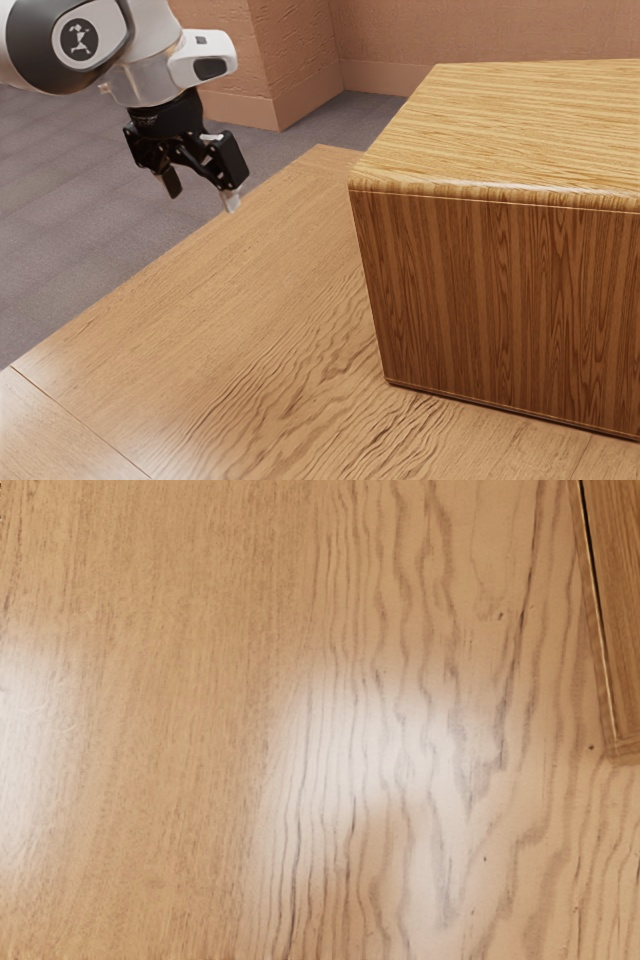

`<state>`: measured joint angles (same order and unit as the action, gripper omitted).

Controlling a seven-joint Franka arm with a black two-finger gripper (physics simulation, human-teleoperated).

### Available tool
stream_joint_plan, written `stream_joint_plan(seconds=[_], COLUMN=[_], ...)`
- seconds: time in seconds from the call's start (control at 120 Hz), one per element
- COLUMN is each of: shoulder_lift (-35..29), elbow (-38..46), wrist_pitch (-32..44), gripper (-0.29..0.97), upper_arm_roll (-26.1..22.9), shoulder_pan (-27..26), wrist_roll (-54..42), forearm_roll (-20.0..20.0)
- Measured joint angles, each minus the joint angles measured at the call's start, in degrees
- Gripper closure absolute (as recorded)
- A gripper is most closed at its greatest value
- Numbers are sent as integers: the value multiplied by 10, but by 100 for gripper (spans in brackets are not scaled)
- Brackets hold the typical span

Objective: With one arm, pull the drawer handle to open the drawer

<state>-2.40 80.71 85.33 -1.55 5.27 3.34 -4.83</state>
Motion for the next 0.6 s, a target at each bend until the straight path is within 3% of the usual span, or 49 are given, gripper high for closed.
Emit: stream_joint_plan(seconds=[0.242, 0.4, 0.6], shoulder_lift=[-1, -10, 29], elbow=[-1, -111, -126], wrist_pitch=[-5, -34, -42], gripper=[0, 0, 0], upper_arm_roll=[3, 8, 17], shoulder_pan=[-14, -16, -11], wrist_roll=[11, 16, 21], forearm_roll=[1, 9, 11])
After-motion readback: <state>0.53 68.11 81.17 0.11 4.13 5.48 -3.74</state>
